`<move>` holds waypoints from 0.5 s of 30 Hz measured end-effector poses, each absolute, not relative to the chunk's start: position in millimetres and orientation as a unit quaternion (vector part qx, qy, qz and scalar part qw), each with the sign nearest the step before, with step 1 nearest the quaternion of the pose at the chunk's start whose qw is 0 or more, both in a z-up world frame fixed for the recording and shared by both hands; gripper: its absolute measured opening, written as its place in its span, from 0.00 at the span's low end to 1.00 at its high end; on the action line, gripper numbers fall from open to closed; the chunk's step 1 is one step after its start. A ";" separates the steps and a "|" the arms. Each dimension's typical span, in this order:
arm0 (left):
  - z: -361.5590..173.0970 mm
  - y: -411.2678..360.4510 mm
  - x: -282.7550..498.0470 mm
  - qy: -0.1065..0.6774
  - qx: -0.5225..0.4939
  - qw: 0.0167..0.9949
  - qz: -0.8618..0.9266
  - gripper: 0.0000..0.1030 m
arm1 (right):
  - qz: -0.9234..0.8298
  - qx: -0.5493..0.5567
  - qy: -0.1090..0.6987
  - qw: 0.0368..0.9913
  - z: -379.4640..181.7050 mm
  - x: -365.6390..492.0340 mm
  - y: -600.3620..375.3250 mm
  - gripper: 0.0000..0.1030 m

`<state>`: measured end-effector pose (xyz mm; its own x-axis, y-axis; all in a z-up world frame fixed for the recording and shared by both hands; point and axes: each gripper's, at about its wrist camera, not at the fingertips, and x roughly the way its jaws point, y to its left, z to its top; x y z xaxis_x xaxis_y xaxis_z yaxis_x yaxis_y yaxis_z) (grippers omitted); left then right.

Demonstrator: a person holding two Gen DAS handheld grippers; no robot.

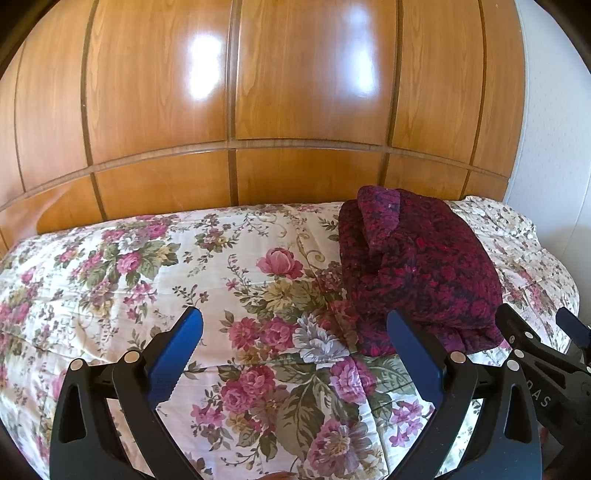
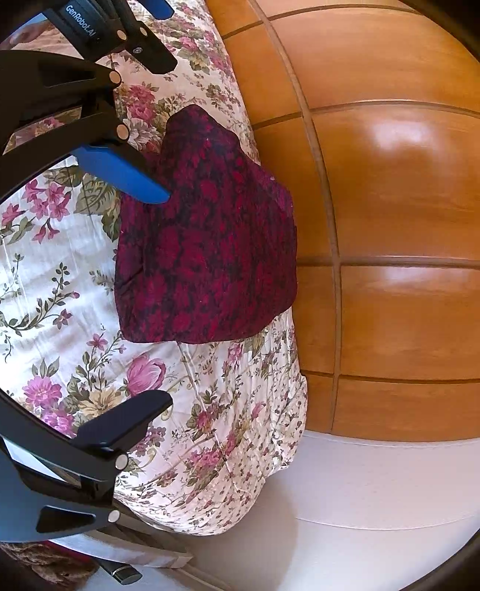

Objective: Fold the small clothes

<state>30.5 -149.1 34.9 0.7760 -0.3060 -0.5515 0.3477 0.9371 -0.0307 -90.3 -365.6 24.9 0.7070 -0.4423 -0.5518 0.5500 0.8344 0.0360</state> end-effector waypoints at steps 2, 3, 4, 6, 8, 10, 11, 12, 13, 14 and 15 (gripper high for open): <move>34.8 -149.1 30.1 0.286 0.037 0.942 -0.174 0.96 | -0.269 0.101 0.270 0.919 24.3 -90.4 -364.9 0.98; 34.8 -149.5 30.2 0.286 0.038 0.942 -0.173 0.96 | -0.270 0.101 0.271 0.918 23.9 -90.0 -365.0 0.98; 34.8 -149.4 30.0 0.286 0.038 0.942 -0.173 0.96 | -0.269 0.102 0.271 0.918 23.4 -89.6 -364.9 0.98; 34.5 -149.3 30.8 0.287 0.036 0.941 -0.174 0.96 | -0.268 0.102 0.272 0.919 23.0 -88.7 -365.5 0.98; 33.8 -149.2 31.0 0.291 0.033 0.940 -0.178 0.96 | -0.268 0.102 0.272 0.918 22.2 -88.6 -365.7 0.98; 33.2 -149.7 31.3 0.290 0.032 0.939 -0.179 0.96 | -0.267 0.104 0.274 0.918 20.7 -87.7 -366.2 0.98; 32.7 -150.5 31.4 0.291 0.034 0.939 -0.180 0.96 | -0.267 0.104 0.274 0.918 20.2 -87.6 -366.0 0.98; 32.3 -151.3 31.5 0.292 0.035 0.938 -0.182 0.96 | -0.268 0.102 0.275 0.918 19.4 -87.2 -366.0 0.98; 32.0 -152.3 31.4 0.293 0.036 0.937 -0.184 0.96 | -0.268 0.101 0.275 0.918 18.3 -86.8 -366.1 0.98; 31.7 -153.2 31.4 0.294 0.037 0.937 -0.185 0.96 | -0.267 0.101 0.276 0.918 17.6 -86.3 -366.5 0.98; 31.5 -153.8 31.3 0.293 0.036 0.937 -0.188 0.96 | -0.268 0.101 0.276 0.918 16.6 -86.1 -366.5 0.98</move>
<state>31.3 -153.8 31.5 0.7573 -0.3320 -0.5624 0.3740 0.9264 -0.0433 -86.1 -366.5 16.6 0.7049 -0.4353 -0.5600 0.5468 0.8364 0.0381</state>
